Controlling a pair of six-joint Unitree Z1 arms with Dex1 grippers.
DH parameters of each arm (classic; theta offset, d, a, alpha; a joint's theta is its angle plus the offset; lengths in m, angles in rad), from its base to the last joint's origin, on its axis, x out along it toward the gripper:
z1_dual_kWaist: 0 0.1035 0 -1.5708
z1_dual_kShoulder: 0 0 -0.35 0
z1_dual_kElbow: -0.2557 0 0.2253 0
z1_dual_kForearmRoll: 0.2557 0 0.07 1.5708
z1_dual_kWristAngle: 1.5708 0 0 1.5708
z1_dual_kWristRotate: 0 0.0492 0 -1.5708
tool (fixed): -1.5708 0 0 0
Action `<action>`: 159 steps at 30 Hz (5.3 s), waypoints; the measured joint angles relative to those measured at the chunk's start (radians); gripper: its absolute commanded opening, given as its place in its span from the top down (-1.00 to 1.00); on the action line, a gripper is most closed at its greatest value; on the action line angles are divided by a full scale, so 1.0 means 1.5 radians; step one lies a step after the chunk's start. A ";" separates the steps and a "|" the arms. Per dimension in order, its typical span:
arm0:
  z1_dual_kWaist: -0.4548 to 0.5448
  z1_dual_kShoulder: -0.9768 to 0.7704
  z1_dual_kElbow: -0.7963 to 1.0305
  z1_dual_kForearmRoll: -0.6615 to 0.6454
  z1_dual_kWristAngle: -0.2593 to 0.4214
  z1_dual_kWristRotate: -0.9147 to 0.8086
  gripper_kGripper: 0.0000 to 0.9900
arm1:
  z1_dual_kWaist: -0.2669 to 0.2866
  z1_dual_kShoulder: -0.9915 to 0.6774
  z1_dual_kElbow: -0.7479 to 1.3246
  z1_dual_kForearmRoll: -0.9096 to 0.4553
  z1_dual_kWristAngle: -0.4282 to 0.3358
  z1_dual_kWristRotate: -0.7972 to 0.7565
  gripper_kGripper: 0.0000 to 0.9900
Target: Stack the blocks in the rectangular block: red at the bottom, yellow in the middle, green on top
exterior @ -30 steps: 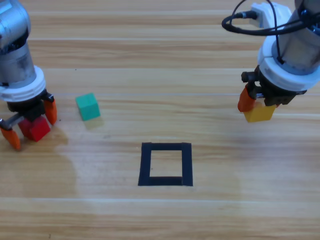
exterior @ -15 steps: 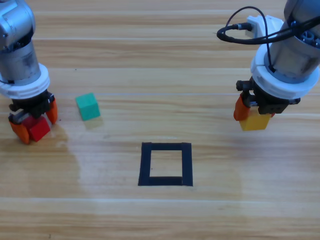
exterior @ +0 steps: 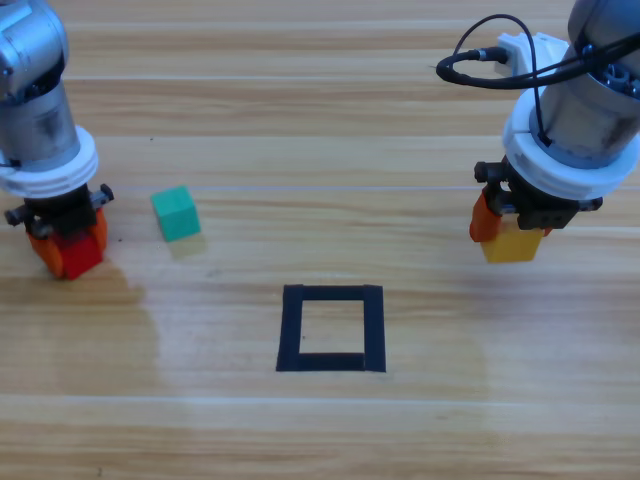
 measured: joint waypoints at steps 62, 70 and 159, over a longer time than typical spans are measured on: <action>-0.391 0.023 -0.151 0.045 -0.018 0.134 0.95 | 0.000 -0.004 0.017 0.000 -0.025 0.032 0.97; -0.409 0.043 -0.160 0.045 -0.018 0.135 0.95 | 0.000 -0.004 0.017 0.000 -0.025 0.032 0.97; -0.434 -0.052 -0.387 0.217 0.037 0.140 -1.00 | 0.000 -0.004 0.014 0.000 -0.023 0.035 0.97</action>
